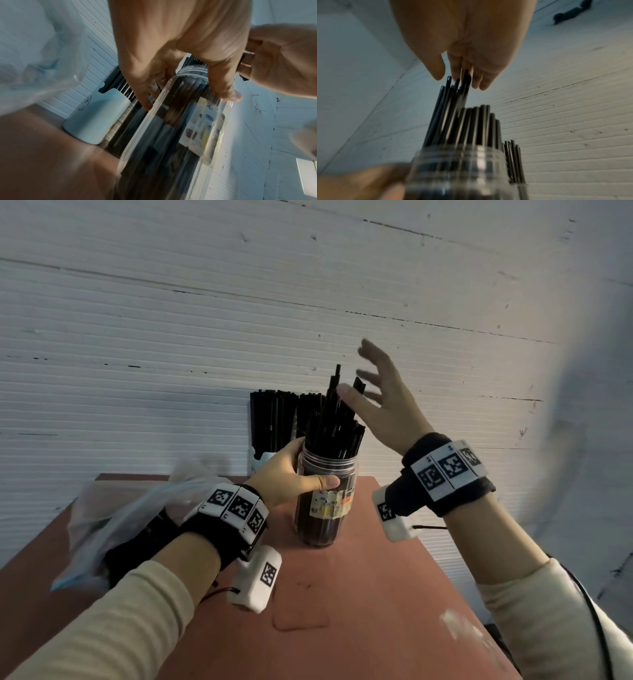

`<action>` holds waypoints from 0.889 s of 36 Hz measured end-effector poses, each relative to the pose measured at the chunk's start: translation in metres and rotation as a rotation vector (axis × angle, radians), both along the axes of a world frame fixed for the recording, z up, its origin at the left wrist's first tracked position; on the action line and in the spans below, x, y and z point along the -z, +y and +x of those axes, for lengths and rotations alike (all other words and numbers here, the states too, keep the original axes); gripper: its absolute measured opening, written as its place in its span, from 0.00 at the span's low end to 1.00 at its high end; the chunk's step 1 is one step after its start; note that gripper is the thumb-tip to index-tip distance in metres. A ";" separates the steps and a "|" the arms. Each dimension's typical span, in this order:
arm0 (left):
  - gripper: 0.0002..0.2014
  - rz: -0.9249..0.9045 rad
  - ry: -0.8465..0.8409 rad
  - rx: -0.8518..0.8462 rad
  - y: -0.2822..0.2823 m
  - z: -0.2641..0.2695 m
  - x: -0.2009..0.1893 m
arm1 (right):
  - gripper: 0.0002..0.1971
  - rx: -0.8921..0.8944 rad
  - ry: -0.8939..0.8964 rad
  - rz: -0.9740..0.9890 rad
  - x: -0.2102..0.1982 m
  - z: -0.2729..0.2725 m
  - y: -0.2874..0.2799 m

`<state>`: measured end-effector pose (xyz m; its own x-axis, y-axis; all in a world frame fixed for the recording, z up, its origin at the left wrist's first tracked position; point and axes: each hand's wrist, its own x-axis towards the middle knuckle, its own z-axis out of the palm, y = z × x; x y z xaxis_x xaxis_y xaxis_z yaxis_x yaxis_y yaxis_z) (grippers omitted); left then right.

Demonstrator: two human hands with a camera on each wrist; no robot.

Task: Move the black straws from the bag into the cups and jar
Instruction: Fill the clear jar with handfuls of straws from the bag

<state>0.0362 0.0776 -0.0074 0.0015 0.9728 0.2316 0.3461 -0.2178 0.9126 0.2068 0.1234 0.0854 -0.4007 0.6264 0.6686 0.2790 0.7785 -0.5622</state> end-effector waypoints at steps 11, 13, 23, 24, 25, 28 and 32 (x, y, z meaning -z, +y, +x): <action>0.34 0.011 0.027 -0.018 -0.001 0.001 0.000 | 0.16 0.034 -0.241 0.205 0.021 -0.001 -0.004; 0.36 0.006 0.024 -0.024 -0.001 0.001 0.000 | 0.14 0.026 -0.174 0.257 0.017 -0.002 -0.005; 0.38 -0.009 0.038 -0.039 0.001 0.001 0.001 | 0.19 0.044 -0.310 0.264 0.022 -0.010 -0.012; 0.37 -0.010 0.034 -0.038 0.000 0.001 0.001 | 0.21 0.030 -0.287 0.278 0.024 -0.010 -0.012; 0.37 -0.009 0.029 -0.036 0.000 0.001 0.001 | 0.24 0.014 -0.272 0.294 0.025 -0.011 -0.012; 0.35 -0.008 0.032 -0.026 0.000 0.001 0.001 | 0.24 -0.002 -0.347 0.299 0.029 -0.011 -0.015; 0.39 -0.006 0.022 -0.026 0.002 0.001 0.002 | 0.21 0.050 -0.466 0.269 0.032 -0.009 -0.016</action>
<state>0.0368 0.0798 -0.0090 -0.0185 0.9739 0.2262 0.3712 -0.2034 0.9060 0.1976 0.1071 0.0530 -0.6671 0.4834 0.5669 0.4916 0.8574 -0.1525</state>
